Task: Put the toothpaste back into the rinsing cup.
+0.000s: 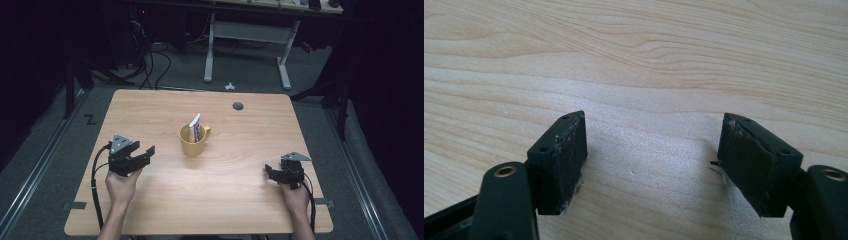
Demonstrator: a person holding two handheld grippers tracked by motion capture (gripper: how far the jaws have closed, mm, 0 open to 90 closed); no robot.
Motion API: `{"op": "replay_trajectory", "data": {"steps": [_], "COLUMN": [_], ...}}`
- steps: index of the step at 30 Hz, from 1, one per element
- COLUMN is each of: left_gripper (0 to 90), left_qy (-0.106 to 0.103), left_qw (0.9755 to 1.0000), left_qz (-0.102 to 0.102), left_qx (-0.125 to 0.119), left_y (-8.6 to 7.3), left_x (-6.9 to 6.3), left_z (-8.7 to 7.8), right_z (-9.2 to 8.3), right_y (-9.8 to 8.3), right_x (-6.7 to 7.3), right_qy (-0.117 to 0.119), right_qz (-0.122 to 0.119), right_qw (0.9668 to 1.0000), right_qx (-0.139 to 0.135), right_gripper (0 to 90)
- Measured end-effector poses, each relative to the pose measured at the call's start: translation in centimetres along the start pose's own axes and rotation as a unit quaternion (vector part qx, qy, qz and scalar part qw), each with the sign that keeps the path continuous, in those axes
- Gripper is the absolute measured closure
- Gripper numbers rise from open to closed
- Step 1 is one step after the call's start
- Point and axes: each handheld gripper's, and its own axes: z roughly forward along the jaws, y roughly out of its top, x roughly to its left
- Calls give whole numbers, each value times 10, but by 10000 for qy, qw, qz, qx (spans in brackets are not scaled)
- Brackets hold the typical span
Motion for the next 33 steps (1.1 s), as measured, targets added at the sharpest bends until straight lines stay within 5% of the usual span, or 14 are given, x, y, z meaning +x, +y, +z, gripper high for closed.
{"op": "replay_trajectory", "data": {"steps": [33], "left_gripper": [379], "left_qy": [4], "left_qw": [9996], "left_qz": [-84], "left_qx": [258], "left_y": [-21], "left_x": [-1], "left_z": [11], "right_z": [0], "right_y": [0], "right_x": [0], "right_qy": [-1], "right_qz": [-6], "right_qw": [10000], "right_qx": [-2], "right_gripper": [279]}}
